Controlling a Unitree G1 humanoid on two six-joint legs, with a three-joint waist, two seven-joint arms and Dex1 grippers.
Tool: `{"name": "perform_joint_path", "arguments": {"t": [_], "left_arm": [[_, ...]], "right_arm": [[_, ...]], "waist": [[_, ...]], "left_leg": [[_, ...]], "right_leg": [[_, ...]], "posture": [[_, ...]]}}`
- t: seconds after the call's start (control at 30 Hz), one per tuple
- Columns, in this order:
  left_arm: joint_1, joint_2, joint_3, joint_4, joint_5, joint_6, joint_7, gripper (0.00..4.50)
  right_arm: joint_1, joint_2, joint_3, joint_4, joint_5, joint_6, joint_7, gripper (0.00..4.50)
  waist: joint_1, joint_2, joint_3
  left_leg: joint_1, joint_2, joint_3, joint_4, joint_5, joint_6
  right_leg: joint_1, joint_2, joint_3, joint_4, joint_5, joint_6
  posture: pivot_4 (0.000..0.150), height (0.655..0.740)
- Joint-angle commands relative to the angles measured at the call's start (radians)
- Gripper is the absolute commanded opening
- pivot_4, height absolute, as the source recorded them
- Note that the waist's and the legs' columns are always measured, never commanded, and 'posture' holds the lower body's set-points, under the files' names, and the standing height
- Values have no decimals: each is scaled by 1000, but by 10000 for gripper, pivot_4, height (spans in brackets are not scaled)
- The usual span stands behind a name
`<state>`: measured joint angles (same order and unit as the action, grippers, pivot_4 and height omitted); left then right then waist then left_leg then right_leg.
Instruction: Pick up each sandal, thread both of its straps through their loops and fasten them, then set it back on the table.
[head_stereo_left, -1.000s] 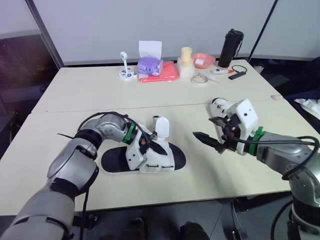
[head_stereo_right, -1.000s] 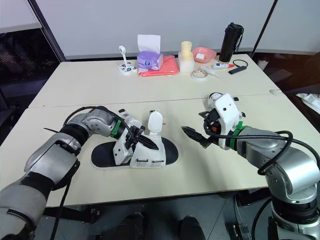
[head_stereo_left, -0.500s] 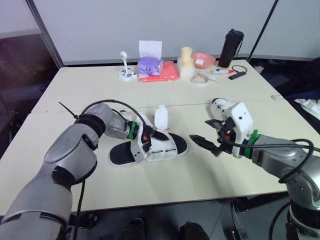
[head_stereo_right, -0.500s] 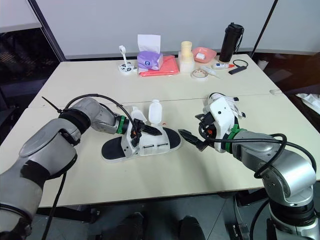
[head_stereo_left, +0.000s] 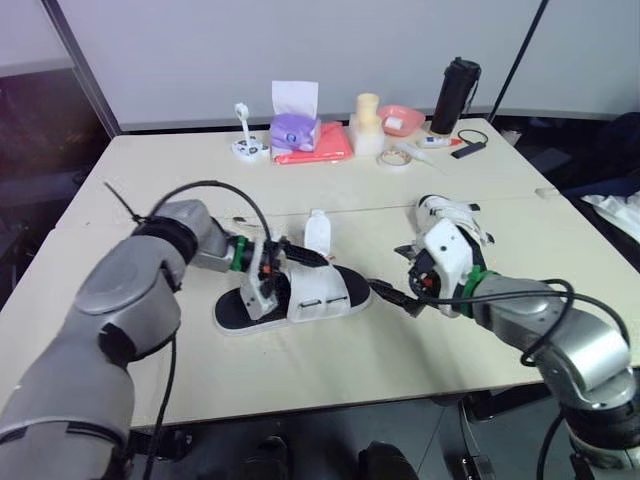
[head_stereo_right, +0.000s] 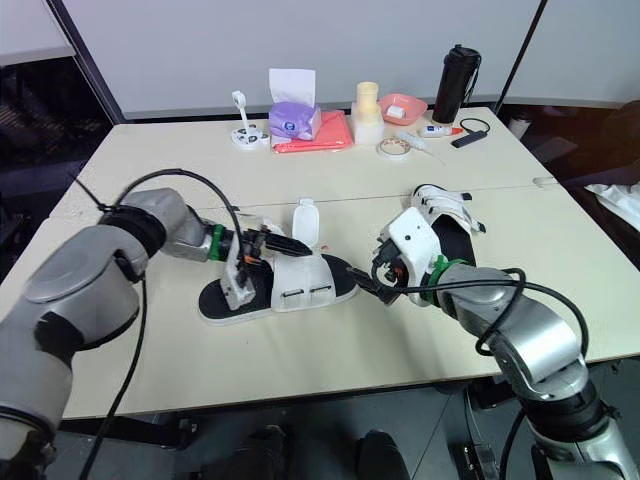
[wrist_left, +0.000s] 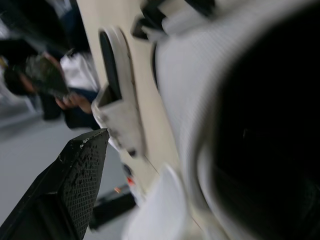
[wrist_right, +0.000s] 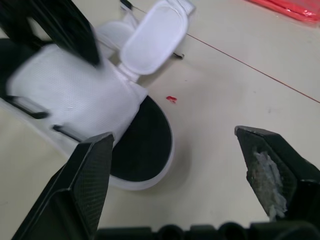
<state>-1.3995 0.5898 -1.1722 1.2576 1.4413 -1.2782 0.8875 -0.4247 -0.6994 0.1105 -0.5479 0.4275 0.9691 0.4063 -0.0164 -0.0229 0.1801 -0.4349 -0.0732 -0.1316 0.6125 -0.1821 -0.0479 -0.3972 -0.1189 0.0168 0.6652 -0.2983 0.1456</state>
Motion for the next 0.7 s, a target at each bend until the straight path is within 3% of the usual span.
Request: {"name": "perform_joint_path", "arguments": {"t": [0.03, 0.1, 0.17, 0.27, 0.4, 0.47, 0.57, 0.7], "left_arm": [[-5, 51, 94, 38, -131, -96, -105, 44787], [15, 66, 172, 95, -243, -173, -235, 44787], [46, 42, 336, 270, -387, -296, -424, 44787], [53, -11, 726, 580, -471, -336, -856, 44787], [39, 6, 1267, 831, -607, -146, -1583, 44787], [60, 16, 1436, 837, -692, -29, -1811, 44787], [86, 24, 1584, 837, -800, 140, -2003, 44787], [97, 34, 1673, 837, -888, 296, -2143, 44787]], "right_arm": [[-33, 4, 31, 26, -62, -72, 17, 41987], [-37, 13, 42, 42, -77, -89, 29, 41987], [-40, 22, 65, 62, -97, -109, 42, 41987], [-44, 29, 90, 92, -131, -137, 53, 41987], [-50, 27, 130, 142, -197, -189, 64, 41987], [-52, 33, 148, 172, -233, -219, 67, 41987], [-56, 51, 168, 215, -278, -267, 68, 41987], [-47, 78, 165, 243, -297, -302, 87, 41987]], "waist": [[4, -1, 0], [7, -1, 0], [7, -1, 0], [4, -1, 0], [-3, -1, 0], [-3, -1, 1], [-7, -1, 0], [-23, -1, 0]], "left_leg": [[0, 0, 0, 0, 0, 0], [-1, -1, 0, 1, 0, 0], [-1, -1, 0, 1, 0, 0], [-1, -1, 0, 1, 0, 0], [-1, -1, 1, 1, 0, 0], [-1, -1, 0, 1, 0, 0], [-1, -1, -1, 1, 0, 0], [-1, -1, -1, 1, 0, 0]], "right_leg": [[0, 0, 0, 0, 0, 0], [0, 0, 0, 0, 0, 0], [0, -1, 0, -1, 0, 0], [0, 0, -1, -1, 0, 0], [0, 0, -1, -1, 0, 0], [0, 0, -2, 0, 0, 0], [0, 0, -2, 0, 0, 0], [0, 0, -2, 2, 0, 0]], "posture": [[1500, 7400], [1500, 7400], [1500, 7400], [1500, 7400], [1500, 7400], [1500, 7400], [1500, 7400], [1500, 7400]]}}
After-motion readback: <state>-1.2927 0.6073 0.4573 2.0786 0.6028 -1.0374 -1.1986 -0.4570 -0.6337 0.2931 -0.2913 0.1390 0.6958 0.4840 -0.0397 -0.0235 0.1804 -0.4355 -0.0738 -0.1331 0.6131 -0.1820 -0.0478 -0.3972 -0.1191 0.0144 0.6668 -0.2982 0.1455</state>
